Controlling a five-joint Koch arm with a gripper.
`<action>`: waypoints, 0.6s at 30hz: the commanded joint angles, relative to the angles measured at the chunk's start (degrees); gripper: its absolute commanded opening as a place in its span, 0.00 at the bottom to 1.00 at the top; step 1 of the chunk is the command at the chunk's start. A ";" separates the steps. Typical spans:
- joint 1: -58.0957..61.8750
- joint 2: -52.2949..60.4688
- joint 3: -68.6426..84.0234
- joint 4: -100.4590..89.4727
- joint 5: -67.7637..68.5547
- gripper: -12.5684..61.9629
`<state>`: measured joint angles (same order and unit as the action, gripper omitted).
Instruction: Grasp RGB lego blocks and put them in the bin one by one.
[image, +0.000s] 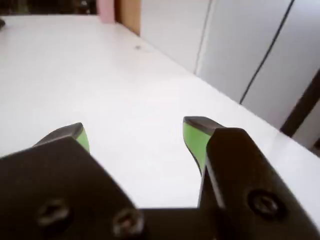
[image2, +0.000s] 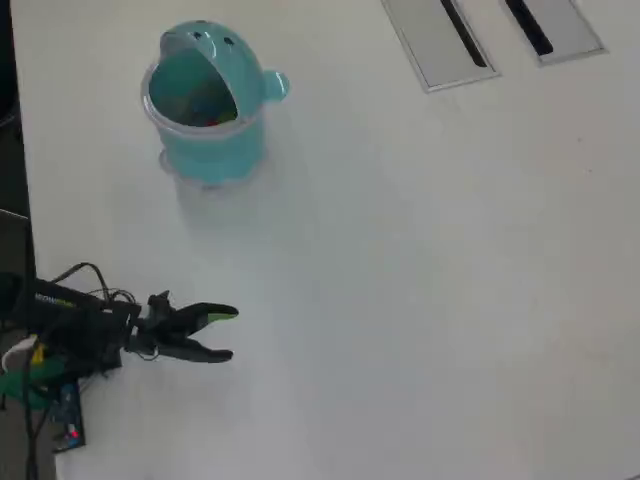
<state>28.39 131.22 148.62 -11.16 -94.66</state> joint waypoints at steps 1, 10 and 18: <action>1.58 3.60 -1.58 -5.89 0.26 0.64; 9.32 3.43 1.41 -6.15 0.26 0.64; 20.30 1.67 6.59 -11.34 0.26 0.64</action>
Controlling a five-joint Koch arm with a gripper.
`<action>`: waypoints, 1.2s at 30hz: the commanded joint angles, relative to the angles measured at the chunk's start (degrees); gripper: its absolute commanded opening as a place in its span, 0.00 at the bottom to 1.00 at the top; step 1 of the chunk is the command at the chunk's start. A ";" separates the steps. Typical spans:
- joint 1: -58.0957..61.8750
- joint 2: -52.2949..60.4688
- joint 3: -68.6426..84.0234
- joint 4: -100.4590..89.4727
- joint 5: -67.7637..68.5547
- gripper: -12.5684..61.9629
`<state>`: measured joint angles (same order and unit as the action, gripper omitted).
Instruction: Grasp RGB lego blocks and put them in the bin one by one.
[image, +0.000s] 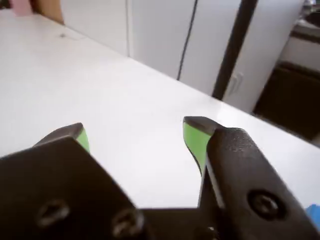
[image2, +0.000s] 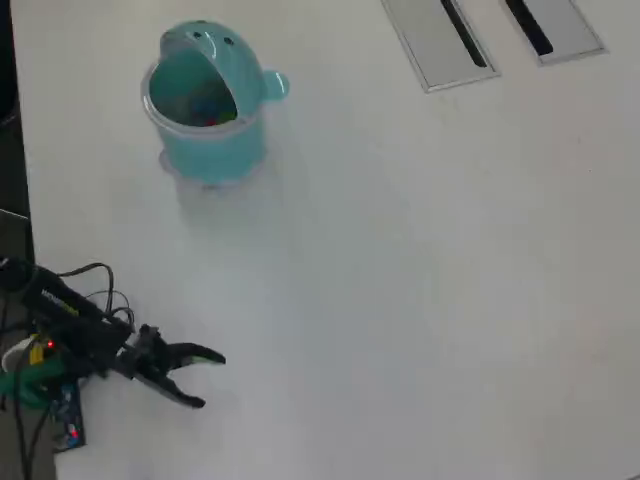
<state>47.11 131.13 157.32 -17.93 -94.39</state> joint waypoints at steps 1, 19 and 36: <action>2.46 1.23 -2.11 -4.57 0.00 0.64; 17.23 0.35 -3.16 5.10 0.18 0.61; 30.50 1.32 -13.01 24.35 2.81 0.61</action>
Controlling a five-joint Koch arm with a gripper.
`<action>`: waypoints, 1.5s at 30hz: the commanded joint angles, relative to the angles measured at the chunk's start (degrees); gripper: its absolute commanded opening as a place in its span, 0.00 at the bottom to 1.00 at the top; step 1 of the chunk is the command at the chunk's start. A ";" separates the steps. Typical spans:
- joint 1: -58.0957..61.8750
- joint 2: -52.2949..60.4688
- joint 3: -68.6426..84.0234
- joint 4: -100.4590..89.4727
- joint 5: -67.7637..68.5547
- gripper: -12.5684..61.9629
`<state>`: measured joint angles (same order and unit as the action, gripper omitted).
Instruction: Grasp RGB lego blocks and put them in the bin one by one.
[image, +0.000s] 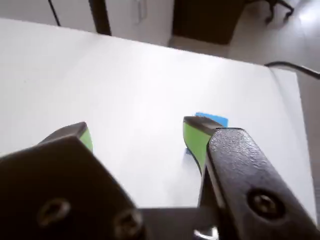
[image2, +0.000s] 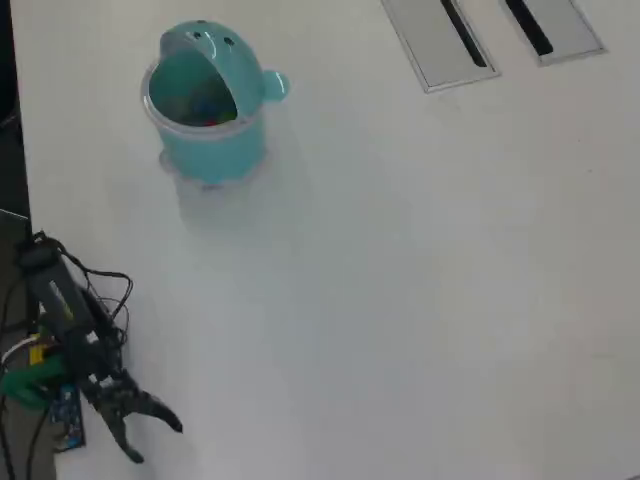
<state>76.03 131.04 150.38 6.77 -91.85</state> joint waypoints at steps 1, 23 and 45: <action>2.11 0.53 -6.59 0.35 0.26 0.61; 14.68 -27.42 -24.79 8.26 0.62 0.60; 15.82 -40.69 -30.06 10.20 0.70 0.60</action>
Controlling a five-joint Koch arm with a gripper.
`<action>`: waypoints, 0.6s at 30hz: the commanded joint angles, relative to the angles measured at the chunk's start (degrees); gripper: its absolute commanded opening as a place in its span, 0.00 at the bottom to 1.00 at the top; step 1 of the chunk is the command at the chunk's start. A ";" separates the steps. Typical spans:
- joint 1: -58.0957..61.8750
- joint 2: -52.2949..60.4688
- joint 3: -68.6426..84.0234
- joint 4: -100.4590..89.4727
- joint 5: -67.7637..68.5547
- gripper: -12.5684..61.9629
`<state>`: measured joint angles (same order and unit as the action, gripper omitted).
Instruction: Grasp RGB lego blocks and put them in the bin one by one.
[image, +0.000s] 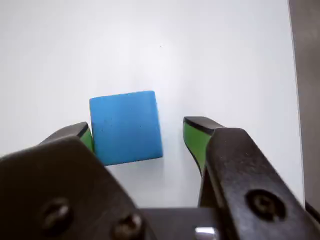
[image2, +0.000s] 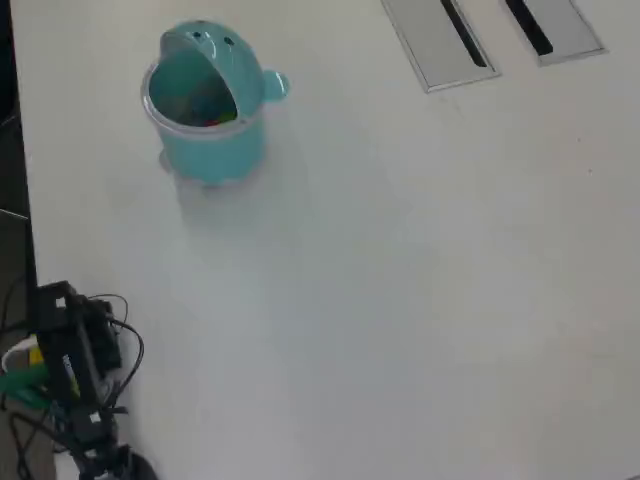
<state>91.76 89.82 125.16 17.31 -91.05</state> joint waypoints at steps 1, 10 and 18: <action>0.00 0.18 -4.83 -0.35 -0.09 0.60; -1.32 -2.02 -4.83 -0.70 -0.18 0.55; -3.34 -2.90 -3.78 -3.78 0.88 0.45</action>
<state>88.95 86.84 124.45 16.79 -90.62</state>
